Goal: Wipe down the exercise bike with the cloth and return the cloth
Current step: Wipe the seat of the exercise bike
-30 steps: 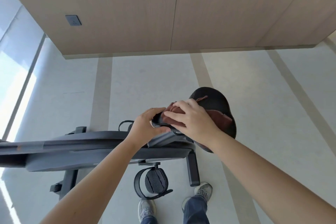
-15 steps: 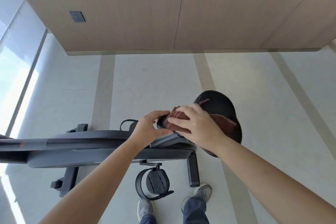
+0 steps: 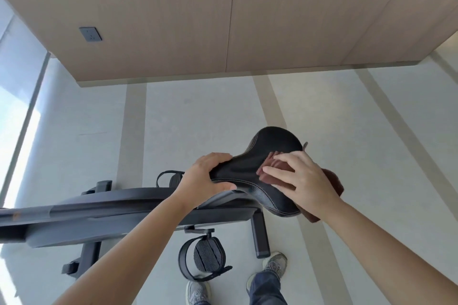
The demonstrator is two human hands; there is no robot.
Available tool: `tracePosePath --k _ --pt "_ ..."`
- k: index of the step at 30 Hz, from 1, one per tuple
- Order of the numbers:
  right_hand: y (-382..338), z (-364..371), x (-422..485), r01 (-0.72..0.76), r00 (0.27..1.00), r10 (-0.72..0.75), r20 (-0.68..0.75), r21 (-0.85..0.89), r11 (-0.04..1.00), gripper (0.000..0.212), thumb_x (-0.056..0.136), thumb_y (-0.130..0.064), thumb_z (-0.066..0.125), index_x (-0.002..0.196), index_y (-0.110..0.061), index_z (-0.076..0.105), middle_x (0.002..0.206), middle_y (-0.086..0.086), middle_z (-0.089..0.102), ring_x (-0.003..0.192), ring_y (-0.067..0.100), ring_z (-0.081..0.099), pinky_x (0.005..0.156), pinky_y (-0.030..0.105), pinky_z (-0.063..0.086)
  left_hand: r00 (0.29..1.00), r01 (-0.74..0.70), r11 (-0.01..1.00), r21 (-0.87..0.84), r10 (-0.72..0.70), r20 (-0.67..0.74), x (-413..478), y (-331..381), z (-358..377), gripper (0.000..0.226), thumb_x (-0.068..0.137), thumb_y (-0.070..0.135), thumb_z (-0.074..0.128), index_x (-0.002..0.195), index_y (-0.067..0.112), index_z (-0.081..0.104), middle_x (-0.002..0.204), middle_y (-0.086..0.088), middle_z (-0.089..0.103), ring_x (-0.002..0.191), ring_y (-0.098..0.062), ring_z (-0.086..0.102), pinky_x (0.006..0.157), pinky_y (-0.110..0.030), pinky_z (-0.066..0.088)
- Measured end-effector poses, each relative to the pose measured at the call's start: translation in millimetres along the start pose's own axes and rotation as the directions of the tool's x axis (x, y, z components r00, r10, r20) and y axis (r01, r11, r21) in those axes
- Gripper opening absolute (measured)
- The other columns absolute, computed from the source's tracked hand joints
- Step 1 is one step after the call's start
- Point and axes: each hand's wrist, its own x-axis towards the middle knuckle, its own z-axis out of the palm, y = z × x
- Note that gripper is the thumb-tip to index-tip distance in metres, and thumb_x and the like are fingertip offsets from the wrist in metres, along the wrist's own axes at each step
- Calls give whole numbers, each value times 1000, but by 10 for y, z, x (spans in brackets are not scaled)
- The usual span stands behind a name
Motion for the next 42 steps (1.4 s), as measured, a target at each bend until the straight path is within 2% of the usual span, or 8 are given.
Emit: tracePosePath --k 5,13,15,18,23,28,35,42 --pt "249 2 576 -324 946 323 27 74 943 31 84 -25 65 114 -26 65 116 5 58 104 33 45 90 49 43 999 -25 996 81 21 48 120 171 62 60 67 23 80 122 18 57 125 3 56 115 -17 49 100 -30 35" --pt "-109 -62 -252 -166 982 175 -75 115 979 29 86 -36 51 104 -23 70 105 4 65 96 24 49 82 34 48 999 -16 989 146 20 -28 173 204 173 56 64 25 82 116 18 61 122 6 59 111 -18 52 97 -37 38" --pt "-24 -48 -188 -129 989 136 -62 116 985 24 84 -31 59 103 -23 71 105 4 65 94 27 52 81 36 50 999 -9 990 143 14 -32 187 194 178 56 64 25 83 115 18 62 120 6 60 109 -18 53 96 -36 39" --pt "226 -41 203 -218 971 230 -65 146 965 28 80 -21 69 108 -22 69 109 6 62 96 34 52 84 44 48 1000 -11 989 144 14 -22 210 198 175 56 63 26 83 115 20 62 118 8 59 108 -18 52 96 -36 39" --pt "494 29 567 -420 904 428 -1 190 887 34 87 -25 62 120 -25 61 118 4 55 108 30 44 93 26 31 1000 -9 988 154 13 -27 186 196 182 56 64 26 82 116 20 61 119 7 59 109 -17 52 96 -34 38" --pt "160 -59 -82 -321 936 341 -83 191 928 31 80 -22 69 111 -25 67 113 2 60 96 28 48 88 18 31 999 -19 986 164 25 -31 175 181 199 55 67 26 81 117 20 60 120 8 59 108 -16 52 95 -29 37" --pt "-264 116 -639 -231 942 218 -254 -21 973 27 83 -26 64 109 -21 68 109 11 64 97 27 46 83 38 51 1000 -4 992 128 3 11 202 181 172 54 69 24 79 119 21 59 120 8 58 111 -15 49 98 -33 36" --pt "-494 198 -159 -103 987 75 -140 -201 974 27 78 -25 69 105 -23 68 107 8 66 90 30 60 69 41 55 977 20 997 79 -36 210 244 145 40 55 79 14 70 129 20 50 134 5 48 121 -16 44 106 -33 31"
